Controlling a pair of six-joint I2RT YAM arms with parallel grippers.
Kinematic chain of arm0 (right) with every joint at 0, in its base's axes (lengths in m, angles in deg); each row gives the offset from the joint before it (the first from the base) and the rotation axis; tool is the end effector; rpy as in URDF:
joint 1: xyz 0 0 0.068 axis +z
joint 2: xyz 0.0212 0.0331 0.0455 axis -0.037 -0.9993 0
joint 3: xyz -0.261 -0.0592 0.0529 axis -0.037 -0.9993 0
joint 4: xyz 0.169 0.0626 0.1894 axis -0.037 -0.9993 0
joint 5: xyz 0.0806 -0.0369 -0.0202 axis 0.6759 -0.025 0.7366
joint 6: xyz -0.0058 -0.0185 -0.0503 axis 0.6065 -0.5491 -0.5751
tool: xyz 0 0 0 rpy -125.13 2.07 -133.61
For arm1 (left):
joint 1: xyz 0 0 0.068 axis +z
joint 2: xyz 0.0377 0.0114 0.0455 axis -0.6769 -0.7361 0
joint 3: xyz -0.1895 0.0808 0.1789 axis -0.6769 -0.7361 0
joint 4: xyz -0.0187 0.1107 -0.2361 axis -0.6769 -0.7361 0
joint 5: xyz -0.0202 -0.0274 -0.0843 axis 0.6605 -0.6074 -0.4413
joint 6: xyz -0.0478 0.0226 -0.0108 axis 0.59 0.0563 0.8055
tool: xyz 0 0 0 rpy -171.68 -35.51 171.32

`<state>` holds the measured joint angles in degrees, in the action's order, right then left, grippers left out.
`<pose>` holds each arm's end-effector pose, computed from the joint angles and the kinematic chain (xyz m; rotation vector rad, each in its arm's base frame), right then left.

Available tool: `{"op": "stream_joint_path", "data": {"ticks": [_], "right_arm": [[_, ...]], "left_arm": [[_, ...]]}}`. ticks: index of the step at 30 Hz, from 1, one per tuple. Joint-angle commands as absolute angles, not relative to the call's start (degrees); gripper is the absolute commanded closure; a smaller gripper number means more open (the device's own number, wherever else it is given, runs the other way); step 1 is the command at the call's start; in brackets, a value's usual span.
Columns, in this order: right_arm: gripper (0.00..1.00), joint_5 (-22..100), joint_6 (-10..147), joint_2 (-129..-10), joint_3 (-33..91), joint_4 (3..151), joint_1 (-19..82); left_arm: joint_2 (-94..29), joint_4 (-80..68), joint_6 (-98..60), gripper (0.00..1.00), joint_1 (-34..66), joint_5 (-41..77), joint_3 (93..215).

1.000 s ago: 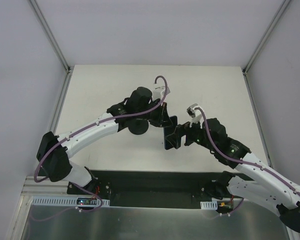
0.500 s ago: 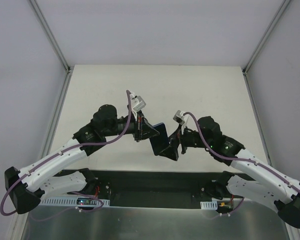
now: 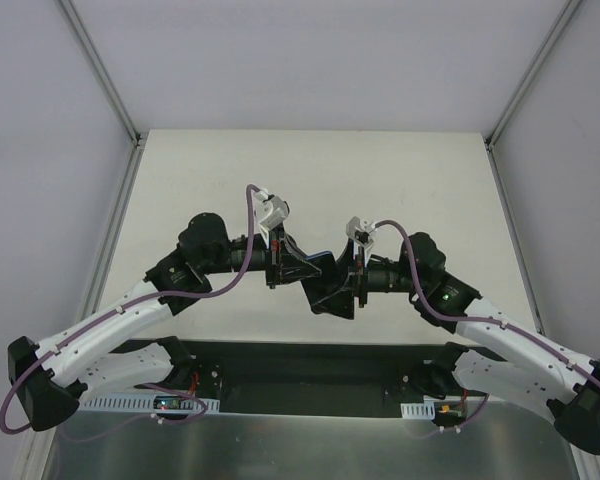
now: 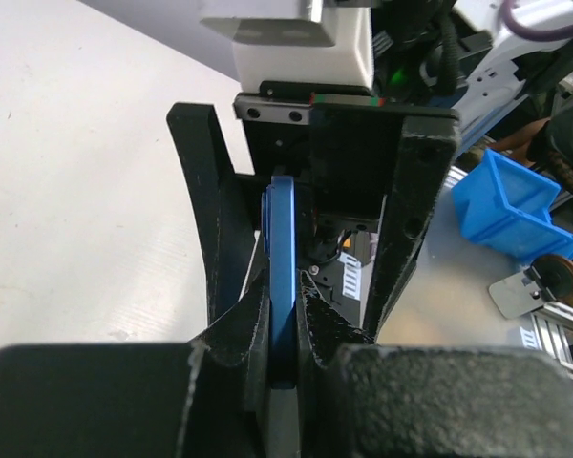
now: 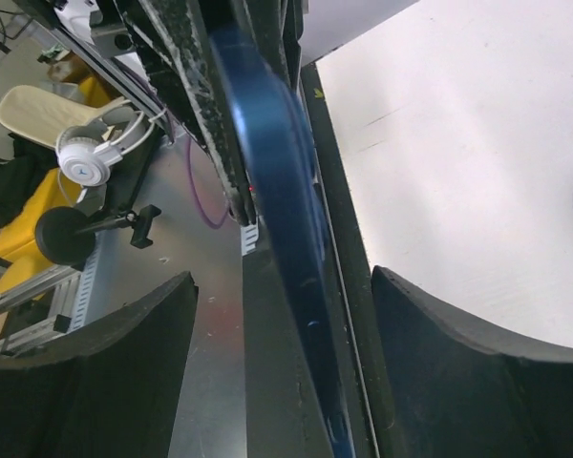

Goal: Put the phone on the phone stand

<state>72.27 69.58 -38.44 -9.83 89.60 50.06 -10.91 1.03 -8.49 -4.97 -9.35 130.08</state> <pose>0.1192 0.1665 0.3153 -1.1231 1.3440 1.2922 0.1301 -0.1729 0.3707 0.8926 1.4408 -1.4015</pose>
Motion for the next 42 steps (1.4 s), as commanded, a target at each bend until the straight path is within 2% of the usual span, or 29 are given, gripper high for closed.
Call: {"op": "stream_joint_path", "data": {"ticks": [1,2,5,7,9,10,11,14,15,16,20,25,28,29,30,32,36,40,42], "right_arm": [[0.29,76.1,72.1,-38.3,-10.4,98.3,50.2],[0.37,76.2,72.0,-38.4,-10.6,98.5,50.3],[0.49,76.8,72.4,-37.8,-11.3,98.9,50.4],[0.5,76.6,72.5,-36.8,-11.8,99.0,50.3],[0.56,76.2,72.8,-35.9,-13.0,99.7,50.3],[0.62,76.1,73.2,-35.2,-13.4,100.1,50.3],[0.76,76.0,73.5,-35.0,-13.9,100.6,50.3],[0.99,76.2,75.7,-35.2,-14.1,103.1,50.4],[0.99,75.4,76.1,-35.4,-14.0,103.5,50.2],[0.99,74.7,76.8,-35.6,-13.9,103.7,50.3],[0.99,72.6,79.3,-35.6,-14.7,107.8,50.3],[0.99,72.4,80.3,-35.9,-14.7,110.3,50.3],[0.99,72.0,80.7,-35.6,-14.9,111.1,50.3],[0.99,71.9,80.7,-35.6,-14.9,111.1,50.3],[0.99,71.8,80.7,-35.7,-14.9,111.1,50.2],[0.99,71.8,80.8,-35.7,-15.2,111.1,50.3],[0.99,71.9,81.0,-35.6,-15.8,111.6,50.4],[0.99,72.6,81.1,-35.9,-16.0,111.8,50.3],[0.99,73.4,81.3,-36.4,-15.8,112.0,50.3]], "left_arm": [[-9.7,12.9,-5.7,1.0,-5.0,-13.8,129.9],[-9.6,13.1,-5.5,1.0,-5.0,-13.9,129.9],[-9.3,12.1,-6.6,1.0,-5.0,-14.7,130.5],[-8.9,9.9,-7.5,1.0,-5.0,-15.0,131.3],[-8.5,9.2,-7.7,1.0,-4.8,-15.6,131.4],[-8.4,9.5,-7.4,1.0,-4.7,-16.2,131.3],[-8.7,9.8,-6.6,1.0,-4.7,-17.4,131.3],[-9.8,10.0,-4.6,1.0,-4.7,-18.8,131.5],[-10.2,9.9,-4.1,0.98,-4.7,-19.2,131.6],[-10.5,10.0,-3.7,0.85,-4.7,-19.6,131.9],[-11.8,9.9,-1.9,0.69,-4.7,-20.0,132.5],[-12.3,8.7,-1.7,0.57,-4.7,-21.7,132.9],[-12.6,7.6,-2.1,0.56,-4.8,-22.3,133.1],[-12.5,7.5,-2.1,0.59,-4.8,-22.3,133.2],[-12.5,7.4,-2.0,0.7,-4.7,-22.2,133.2],[-13.0,7.3,-2.0,0.75,-4.7,-22.7,133.5],[-14.7,7.4,-1.4,0.73,-4.7,-24.7,135.0],[-15.1,9.0,-0.3,0.64,-4.7,-24.3,135.1],[-15.1,10.9,0.6,0.64,-4.7,-24.2,135.1]]}}
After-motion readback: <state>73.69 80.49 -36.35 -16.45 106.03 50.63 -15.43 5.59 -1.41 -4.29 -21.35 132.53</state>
